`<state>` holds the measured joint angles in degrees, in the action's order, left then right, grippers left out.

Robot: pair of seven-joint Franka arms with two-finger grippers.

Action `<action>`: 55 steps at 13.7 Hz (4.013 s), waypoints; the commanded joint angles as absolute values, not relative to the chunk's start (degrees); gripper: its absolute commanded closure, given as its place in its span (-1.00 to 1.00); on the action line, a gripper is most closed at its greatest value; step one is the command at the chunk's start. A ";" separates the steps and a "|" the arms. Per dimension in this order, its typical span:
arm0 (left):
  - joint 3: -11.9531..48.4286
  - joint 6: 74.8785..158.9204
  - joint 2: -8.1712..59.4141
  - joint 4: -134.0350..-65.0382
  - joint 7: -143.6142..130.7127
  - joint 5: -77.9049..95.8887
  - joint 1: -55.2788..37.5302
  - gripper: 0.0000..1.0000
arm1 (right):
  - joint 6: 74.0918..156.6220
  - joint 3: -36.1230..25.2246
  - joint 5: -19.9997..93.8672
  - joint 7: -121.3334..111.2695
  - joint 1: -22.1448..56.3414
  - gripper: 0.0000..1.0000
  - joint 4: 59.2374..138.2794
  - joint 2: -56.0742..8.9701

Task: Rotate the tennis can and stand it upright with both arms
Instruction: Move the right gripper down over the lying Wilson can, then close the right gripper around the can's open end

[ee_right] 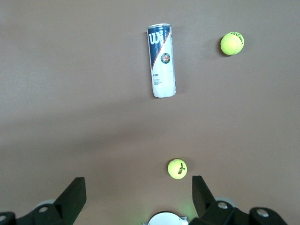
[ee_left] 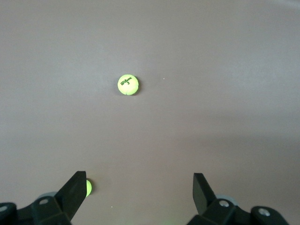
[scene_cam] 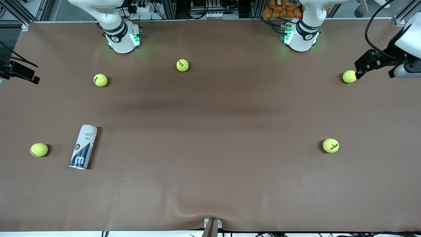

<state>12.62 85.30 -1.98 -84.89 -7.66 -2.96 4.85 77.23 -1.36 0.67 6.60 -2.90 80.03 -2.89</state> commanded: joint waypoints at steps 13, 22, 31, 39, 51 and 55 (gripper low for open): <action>12.83 82.79 -0.88 -83.85 -5.63 2.19 9.56 -1.00 | 76.91 -0.88 0.53 6.77 -2.81 -1.00 79.37 -7.72; 12.92 83.58 0.00 -83.94 -5.27 1.49 9.58 -1.00 | 76.90 -0.97 1.14 6.50 -4.22 -1.00 79.37 -19.85; 13.01 83.67 0.70 -83.94 -5.27 1.23 9.58 -1.00 | 90.59 -0.88 0.44 -0.87 -5.53 -1.00 79.71 -32.77; 13.01 84.29 1.32 -83.94 -5.27 1.32 9.76 -1.00 | 106.25 -0.97 0.35 -0.97 -6.33 -1.00 83.40 -39.99; 12.83 83.58 0.70 -84.02 -5.27 1.32 9.84 -1.00 | 113.64 -1.05 -0.17 -2.64 -8.09 -1.00 83.50 -45.52; 12.83 83.58 0.97 -84.20 -5.36 1.23 9.76 -1.00 | 113.73 -1.05 -0.18 -2.64 -8.09 -1.00 83.50 -46.67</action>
<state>12.63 84.10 1.11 -84.46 -6.12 1.31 9.30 113.10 -1.71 0.50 -1.91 -7.39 83.54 -46.00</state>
